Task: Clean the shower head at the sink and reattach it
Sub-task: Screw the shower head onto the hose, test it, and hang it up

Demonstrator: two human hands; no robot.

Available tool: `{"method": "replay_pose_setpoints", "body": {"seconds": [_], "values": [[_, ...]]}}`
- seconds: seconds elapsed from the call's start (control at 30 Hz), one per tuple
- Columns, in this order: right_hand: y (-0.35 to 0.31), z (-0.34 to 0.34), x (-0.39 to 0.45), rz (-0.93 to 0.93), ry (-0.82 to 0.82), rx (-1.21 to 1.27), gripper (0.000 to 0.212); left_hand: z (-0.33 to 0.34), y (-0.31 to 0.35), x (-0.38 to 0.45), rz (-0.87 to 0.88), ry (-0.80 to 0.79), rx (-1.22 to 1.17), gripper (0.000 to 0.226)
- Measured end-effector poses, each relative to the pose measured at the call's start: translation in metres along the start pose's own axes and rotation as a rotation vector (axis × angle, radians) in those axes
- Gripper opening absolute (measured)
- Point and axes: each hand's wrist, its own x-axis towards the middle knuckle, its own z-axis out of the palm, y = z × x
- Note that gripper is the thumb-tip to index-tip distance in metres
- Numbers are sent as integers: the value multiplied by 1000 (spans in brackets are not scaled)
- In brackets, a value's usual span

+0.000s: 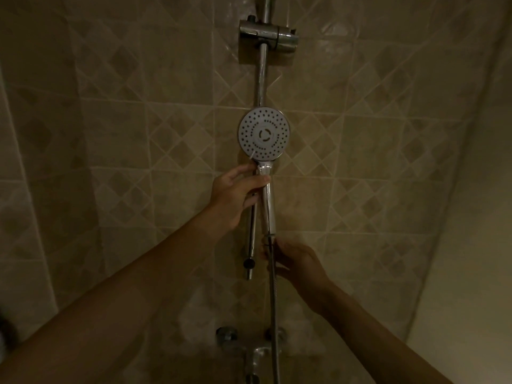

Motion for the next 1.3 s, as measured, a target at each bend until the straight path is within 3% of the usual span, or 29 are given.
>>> {"method": "replay_pose_setpoints", "body": {"seconds": [0.13,0.23,0.37,0.47,0.57,0.63,0.7,0.83,0.97,1.07,1.13,1.23,1.3], "values": [[-6,4,0,-136,26,-185,32,2,-3,0,-14,-14,2,41],[-1,3,4,-174,115,-127,41,6,-5,1,-17,-15,2,34],[1,-5,6,-48,-36,46,25,8,-1,7,-23,-6,2,36],[-3,-6,8,-55,10,-2,27,9,-1,9,-29,14,9,38],[-8,-4,10,-123,82,-122,6,10,-2,11,-32,20,-7,38],[-6,-6,12,-171,112,-154,19,10,-2,11,-27,11,-7,39],[-9,-7,11,-160,106,-137,8,9,-3,11,-20,-1,5,40],[-9,-9,8,-86,-13,-103,21,8,-5,13,-13,3,20,41],[-13,-3,7,-120,88,-166,42,6,-7,14,-7,14,12,37],[-11,-4,10,-159,153,-213,22,8,-6,12,-5,8,8,42],[-10,-8,11,-161,80,-242,9,9,-5,11,-8,1,6,41],[-14,-9,7,-118,-46,-189,20,9,-4,9,-11,-4,12,39],[-15,-5,5,-155,-11,-231,19,9,-3,7,-15,8,17,39]]}}
